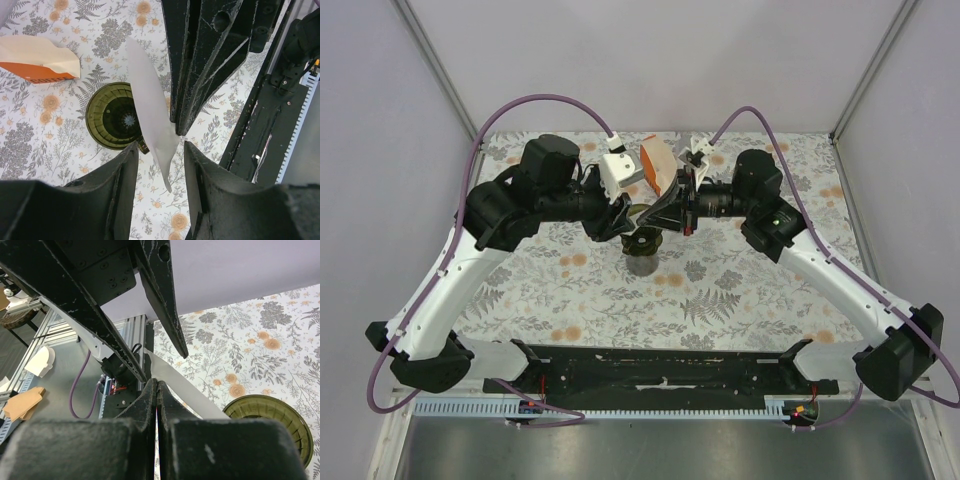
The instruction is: Place the coffee filter in the dripper
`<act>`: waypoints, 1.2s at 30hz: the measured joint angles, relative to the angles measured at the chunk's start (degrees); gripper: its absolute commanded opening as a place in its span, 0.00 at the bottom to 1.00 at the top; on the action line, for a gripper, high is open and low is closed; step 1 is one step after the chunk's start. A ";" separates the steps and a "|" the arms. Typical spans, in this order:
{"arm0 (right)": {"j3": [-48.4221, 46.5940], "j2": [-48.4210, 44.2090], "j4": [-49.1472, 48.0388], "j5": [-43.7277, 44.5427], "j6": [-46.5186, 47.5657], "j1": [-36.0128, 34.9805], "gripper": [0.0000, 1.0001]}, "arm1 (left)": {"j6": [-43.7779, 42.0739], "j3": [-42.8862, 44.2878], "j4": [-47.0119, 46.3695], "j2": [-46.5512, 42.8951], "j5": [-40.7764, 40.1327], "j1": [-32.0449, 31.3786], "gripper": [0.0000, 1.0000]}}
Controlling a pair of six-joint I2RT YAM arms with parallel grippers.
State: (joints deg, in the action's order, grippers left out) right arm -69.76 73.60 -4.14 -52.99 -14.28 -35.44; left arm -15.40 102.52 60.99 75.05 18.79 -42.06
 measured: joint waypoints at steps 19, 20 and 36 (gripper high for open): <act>-0.04 0.11 2.64 -5.81 4.17 0.07 0.00 | -9.84 0.17 4.07 -3.48 3.41 0.00 0.59; -0.04 0.00 3.28 -6.51 4.96 0.07 0.00 | -10.21 0.20 4.09 -3.61 3.61 0.00 0.57; -6.23 -5.31 18.01 -16.59 25.83 -0.39 0.00 | -12.52 -8.02 -2.89 -9.99 10.60 0.11 0.75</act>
State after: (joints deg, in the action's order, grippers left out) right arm -75.99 68.29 13.87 -69.58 11.55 -35.83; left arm -27.92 94.50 58.11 65.06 29.39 -41.95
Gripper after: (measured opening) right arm 0.006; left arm 0.715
